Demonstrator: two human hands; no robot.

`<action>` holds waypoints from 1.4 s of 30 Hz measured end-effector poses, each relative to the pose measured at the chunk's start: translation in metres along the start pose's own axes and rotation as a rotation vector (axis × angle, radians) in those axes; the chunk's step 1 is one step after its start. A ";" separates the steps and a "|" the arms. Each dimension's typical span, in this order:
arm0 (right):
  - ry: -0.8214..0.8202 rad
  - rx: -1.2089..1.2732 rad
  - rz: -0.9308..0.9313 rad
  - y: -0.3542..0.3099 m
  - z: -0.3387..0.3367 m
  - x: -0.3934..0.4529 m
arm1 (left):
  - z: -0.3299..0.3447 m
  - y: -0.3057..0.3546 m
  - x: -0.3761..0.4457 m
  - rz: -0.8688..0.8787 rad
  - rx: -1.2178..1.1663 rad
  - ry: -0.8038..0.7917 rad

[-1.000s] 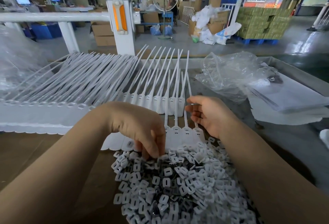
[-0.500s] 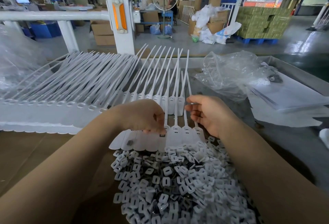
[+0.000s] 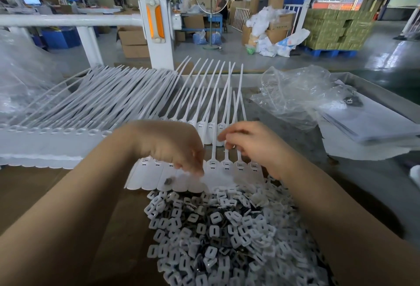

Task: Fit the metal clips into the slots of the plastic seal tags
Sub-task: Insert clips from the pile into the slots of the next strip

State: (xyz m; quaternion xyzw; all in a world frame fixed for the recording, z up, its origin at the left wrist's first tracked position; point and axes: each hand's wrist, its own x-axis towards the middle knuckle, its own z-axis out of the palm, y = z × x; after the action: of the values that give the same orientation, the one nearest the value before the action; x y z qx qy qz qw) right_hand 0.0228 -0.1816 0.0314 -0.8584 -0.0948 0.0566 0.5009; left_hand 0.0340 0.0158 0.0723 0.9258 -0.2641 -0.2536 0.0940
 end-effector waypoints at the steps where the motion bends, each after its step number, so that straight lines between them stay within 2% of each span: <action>1: -0.090 -0.121 -0.087 -0.004 0.003 -0.003 | -0.004 -0.005 -0.003 -0.025 -0.006 0.041; 4: -0.350 -0.323 -0.235 -0.012 0.015 -0.012 | -0.010 -0.022 -0.008 -0.067 -0.055 0.174; 6: -0.418 -0.410 -0.280 -0.015 0.024 -0.015 | -0.012 -0.031 -0.009 -0.080 -0.091 0.266; 10: -0.406 -0.625 -0.375 -0.015 0.036 -0.017 | -0.010 -0.038 -0.003 -0.098 -0.123 0.344; 15: -0.420 -0.766 -0.429 -0.017 0.046 -0.019 | -0.008 -0.045 -0.001 -0.099 -0.138 0.309; 17: -0.442 -0.765 -0.436 -0.017 0.046 -0.017 | -0.009 -0.047 -0.001 -0.099 -0.137 0.312; 21: -0.492 -0.612 -0.448 -0.015 0.041 -0.018 | -0.008 -0.049 0.000 -0.127 -0.162 0.324; 23: -0.401 -0.490 -0.416 -0.013 0.039 -0.018 | -0.007 -0.050 -0.001 -0.163 -0.154 0.283; 25: -0.195 -0.478 -0.356 -0.009 0.033 -0.014 | -0.004 -0.049 -0.003 -0.207 -0.111 0.218; 29: 0.184 -0.880 -0.169 -0.003 0.018 -0.009 | 0.000 -0.045 0.001 -0.257 -0.015 0.132; 32: 0.381 -0.978 -0.015 0.006 0.013 -0.006 | 0.004 -0.042 0.009 -0.334 0.001 0.214; 36: 0.435 -1.052 0.129 0.010 0.010 -0.002 | 0.011 -0.041 0.015 -0.419 0.048 0.351; 42: 0.422 -1.011 0.134 0.013 0.013 -0.002 | 0.018 -0.036 0.020 -0.465 0.084 0.434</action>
State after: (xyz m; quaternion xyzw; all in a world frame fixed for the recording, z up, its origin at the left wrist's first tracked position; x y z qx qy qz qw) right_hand 0.0198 -0.1774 0.0137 -0.9890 0.0471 -0.1374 0.0295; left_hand 0.0555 0.0346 0.0373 0.9969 -0.0296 -0.0539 0.0496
